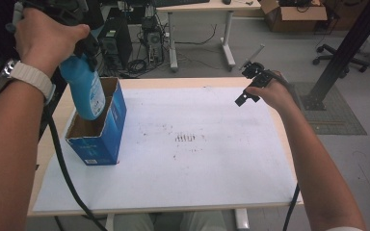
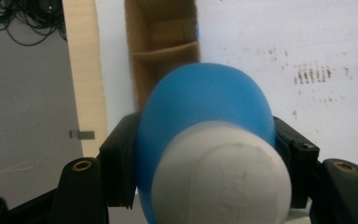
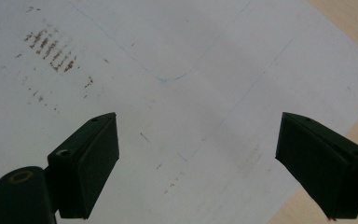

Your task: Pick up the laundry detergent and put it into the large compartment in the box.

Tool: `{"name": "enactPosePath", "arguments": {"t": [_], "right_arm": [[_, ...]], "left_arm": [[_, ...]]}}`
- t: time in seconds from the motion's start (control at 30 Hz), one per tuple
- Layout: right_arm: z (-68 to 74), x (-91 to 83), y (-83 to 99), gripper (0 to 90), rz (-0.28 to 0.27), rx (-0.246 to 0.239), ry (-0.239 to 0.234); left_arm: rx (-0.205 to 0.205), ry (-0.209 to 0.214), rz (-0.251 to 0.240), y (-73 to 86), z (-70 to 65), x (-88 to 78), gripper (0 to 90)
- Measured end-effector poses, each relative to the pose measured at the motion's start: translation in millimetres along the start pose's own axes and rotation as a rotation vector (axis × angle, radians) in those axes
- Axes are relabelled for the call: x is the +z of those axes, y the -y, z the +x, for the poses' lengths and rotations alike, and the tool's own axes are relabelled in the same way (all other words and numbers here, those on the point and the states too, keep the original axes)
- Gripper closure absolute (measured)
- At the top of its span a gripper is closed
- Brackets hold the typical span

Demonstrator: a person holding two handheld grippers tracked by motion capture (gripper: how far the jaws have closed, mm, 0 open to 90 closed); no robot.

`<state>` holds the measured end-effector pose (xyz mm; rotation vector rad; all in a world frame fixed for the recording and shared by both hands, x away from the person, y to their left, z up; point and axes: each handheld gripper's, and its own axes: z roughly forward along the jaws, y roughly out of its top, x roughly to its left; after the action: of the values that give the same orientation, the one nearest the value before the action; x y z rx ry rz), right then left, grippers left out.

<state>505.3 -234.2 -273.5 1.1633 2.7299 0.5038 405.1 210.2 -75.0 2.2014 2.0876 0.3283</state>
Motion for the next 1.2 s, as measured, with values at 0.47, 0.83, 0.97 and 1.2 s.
{"name": "enactPosePath", "arguments": {"t": [0.47,0.83,0.97,1.2], "right_arm": [[-4.4,2.3,1.1,13.1,0.016,0.004,0.014],[-1.8,4.9,-0.7,13.0,0.015,-0.011,0.014],[-1.5,4.3,-0.1,13.0,0.016,-0.013,0.015],[-1.4,4.6,0.1,12.8,0.021,-0.014,0.017]], "left_arm": [[-0.026,0.002,0.017,-4.9,18.4,50.2,37.3],[-0.016,-0.01,0.044,-3.4,20.0,96.7,37.3],[-0.018,0.0,0.051,-1.9,21.6,110.0,37.3],[-0.013,0.001,0.062,0.0,24.3,133.5,37.3]]}}
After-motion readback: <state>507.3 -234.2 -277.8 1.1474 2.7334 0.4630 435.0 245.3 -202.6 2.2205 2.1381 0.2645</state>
